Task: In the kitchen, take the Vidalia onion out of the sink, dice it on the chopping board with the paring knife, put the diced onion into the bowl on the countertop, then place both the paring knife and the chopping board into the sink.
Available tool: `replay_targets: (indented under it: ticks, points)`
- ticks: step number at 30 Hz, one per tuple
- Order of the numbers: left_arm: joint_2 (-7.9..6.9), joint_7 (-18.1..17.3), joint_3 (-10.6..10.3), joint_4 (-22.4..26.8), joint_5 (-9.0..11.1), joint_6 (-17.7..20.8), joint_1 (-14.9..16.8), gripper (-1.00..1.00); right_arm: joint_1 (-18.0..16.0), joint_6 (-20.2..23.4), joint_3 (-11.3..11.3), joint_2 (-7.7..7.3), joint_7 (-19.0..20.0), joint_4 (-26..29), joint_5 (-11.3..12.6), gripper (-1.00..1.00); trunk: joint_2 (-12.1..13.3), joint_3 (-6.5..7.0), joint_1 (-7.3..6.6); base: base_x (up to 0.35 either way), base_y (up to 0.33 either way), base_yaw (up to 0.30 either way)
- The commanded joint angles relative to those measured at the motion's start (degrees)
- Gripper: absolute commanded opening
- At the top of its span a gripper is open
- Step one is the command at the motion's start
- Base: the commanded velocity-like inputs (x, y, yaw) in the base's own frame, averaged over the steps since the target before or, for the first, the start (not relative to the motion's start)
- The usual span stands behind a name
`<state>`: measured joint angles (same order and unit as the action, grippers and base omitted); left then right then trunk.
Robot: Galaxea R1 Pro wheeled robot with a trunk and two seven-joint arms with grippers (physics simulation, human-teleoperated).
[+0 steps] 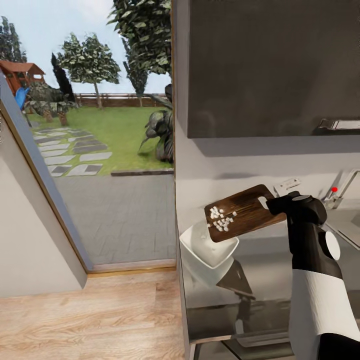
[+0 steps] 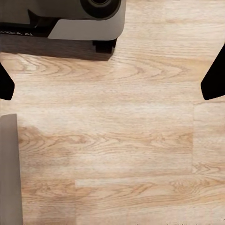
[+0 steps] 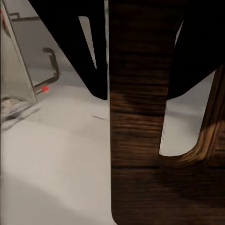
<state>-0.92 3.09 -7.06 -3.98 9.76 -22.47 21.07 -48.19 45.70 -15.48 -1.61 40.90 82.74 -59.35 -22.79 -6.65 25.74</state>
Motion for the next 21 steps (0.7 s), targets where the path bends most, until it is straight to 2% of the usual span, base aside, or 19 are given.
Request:
replay_targets:
  ticks: [1,5,8,21]
  points:
    - [0.0,0.07,-0.5,-0.24,0.44,-0.38,0.11,1.0,-0.06,0.09,0.0,-0.03,0.59,0.02,-0.86,-1.0,-0.12,-0.03,0.04,0.0,0.0,0.0]
    - [-0.04,0.08,-0.5,-0.24,0.44,-0.38,0.11,1.0,-0.06,0.04,0.01,0.03,0.65,0.05,-4.46,-1.0,-0.12,0.33,0.04,0.0,0.0,0.0]
    - [-0.04,0.04,-0.51,-0.24,0.44,-0.38,0.11,1.0,-0.06,0.01,0.02,0.04,0.7,0.05,-5.9,-1.0,-0.12,0.6,0.04,0.0,0.0,0.0]
    - [-0.03,-0.01,-0.53,-0.31,0.44,-0.38,0.11,1.0,-0.06,-0.09,0.01,-0.06,0.68,0.0,-6.48,-1.0,-0.12,1.78,0.04,0.0,0.0,0.0]
